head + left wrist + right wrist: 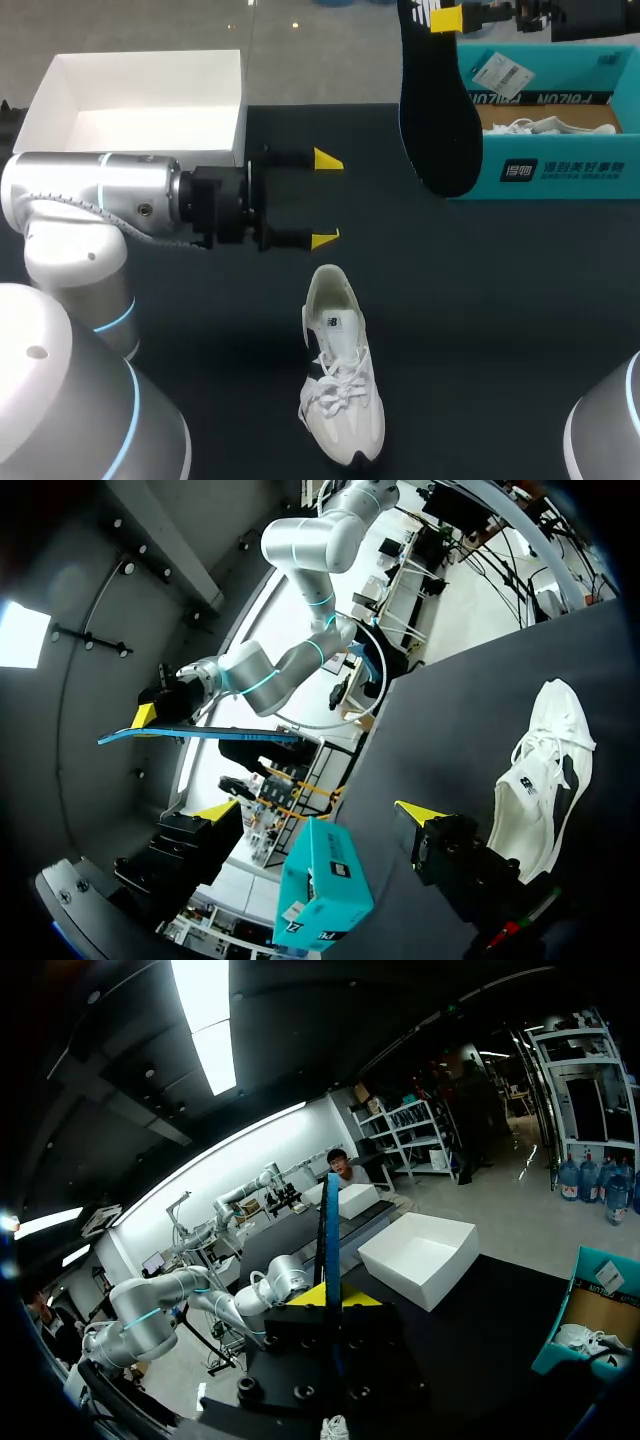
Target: Take the shoe out of the shoebox, open the shoe tongue, remove and reinsert the insole, then place the shoe into the shoebox
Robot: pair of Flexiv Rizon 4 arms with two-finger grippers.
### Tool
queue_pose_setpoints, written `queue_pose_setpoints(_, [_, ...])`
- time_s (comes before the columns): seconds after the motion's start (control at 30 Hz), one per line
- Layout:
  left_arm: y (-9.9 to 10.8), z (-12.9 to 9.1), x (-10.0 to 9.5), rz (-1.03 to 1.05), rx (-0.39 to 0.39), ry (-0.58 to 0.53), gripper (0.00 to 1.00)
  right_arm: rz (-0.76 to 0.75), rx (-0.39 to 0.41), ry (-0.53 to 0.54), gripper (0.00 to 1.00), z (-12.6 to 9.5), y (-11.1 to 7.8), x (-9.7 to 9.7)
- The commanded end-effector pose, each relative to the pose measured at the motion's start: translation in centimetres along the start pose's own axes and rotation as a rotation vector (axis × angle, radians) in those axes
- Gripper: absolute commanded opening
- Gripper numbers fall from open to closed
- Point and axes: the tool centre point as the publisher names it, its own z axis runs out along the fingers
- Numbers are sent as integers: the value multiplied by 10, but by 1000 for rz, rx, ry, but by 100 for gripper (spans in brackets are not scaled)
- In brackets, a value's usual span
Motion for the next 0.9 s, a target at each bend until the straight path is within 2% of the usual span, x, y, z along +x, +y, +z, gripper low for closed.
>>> queue_pose_setpoints(0.03, [0, 1, 1, 1, -2, -3, 100, 1, 2, -2, 0, 3, 1, 0])
queue_pose_setpoints(0.37, [0, 1, 1, 1, -2, -3, 100, 21, -10, 3, 0, 0, -1, 0])
queue_pose_setpoints(0.9, [0, 1, 1, 1, -2, -3, 100, 267, -52, 22, 0, 5, -38, 15])
